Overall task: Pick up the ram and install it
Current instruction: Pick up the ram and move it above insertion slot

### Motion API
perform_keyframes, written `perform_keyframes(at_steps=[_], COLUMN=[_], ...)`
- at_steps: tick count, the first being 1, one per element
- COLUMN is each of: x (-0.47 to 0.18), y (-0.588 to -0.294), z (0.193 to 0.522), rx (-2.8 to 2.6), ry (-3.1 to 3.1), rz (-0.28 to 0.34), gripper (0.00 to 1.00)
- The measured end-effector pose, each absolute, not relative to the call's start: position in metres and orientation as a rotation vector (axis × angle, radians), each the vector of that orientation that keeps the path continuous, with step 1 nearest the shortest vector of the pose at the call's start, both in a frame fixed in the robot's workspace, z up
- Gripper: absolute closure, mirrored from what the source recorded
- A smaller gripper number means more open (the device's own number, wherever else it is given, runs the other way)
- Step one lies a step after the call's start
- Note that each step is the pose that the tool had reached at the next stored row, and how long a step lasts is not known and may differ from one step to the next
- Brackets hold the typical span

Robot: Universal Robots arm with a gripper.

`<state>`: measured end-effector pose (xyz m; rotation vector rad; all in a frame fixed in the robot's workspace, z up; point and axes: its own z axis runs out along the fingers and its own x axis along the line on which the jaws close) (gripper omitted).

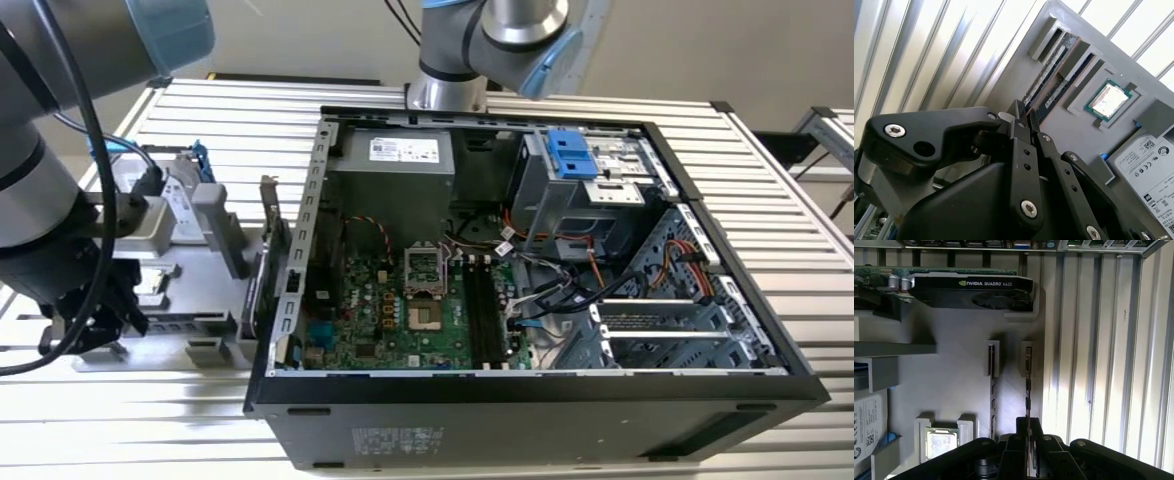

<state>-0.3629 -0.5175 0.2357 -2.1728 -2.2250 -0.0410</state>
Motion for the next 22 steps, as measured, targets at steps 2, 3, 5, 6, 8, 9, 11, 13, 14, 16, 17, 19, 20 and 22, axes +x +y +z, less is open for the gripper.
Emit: perform_keyframes(at_steps=[2, 3, 5, 6, 8, 9, 11, 13, 14, 16, 17, 19, 20, 22], x=[-0.363, -0.363, -0.363, -0.363, -0.363, -0.363, -0.363, -0.363, -0.363, -0.363, -0.363, -0.363, -0.363, -0.363], y=[-0.517, -0.517, -0.517, -0.517, -0.517, -0.517, -0.517, -0.517, -0.517, -0.518, -0.518, -0.518, -0.518, -0.517], z=[0.237, 0.238, 0.239, 0.240, 0.242, 0.243, 0.245, 0.246, 0.247, 0.249, 0.250, 0.251, 0.252, 0.253], rx=[-2.173, -2.173, -2.173, -2.173, -2.173, -2.173, -2.173, -2.173, -2.173, -2.173, -2.173, -2.173, -2.173, -2.173], ry=[-2.225, -2.225, -2.225, -2.225, -2.225, -2.225, -2.225, -2.225, -2.225, -2.225, -2.225, -2.225, -2.225, -2.225], rz=[-0.041, -0.041, -0.041, -0.041, -0.041, -0.041, -0.041, -0.041, -0.041, -0.041, -0.041, -0.041, -0.041, -0.041], gripper=[1.00, 1.00, 1.00, 1.00, 1.00, 1.00, 1.00, 1.00, 1.00, 1.00, 1.00, 1.00, 1.00, 1.00])
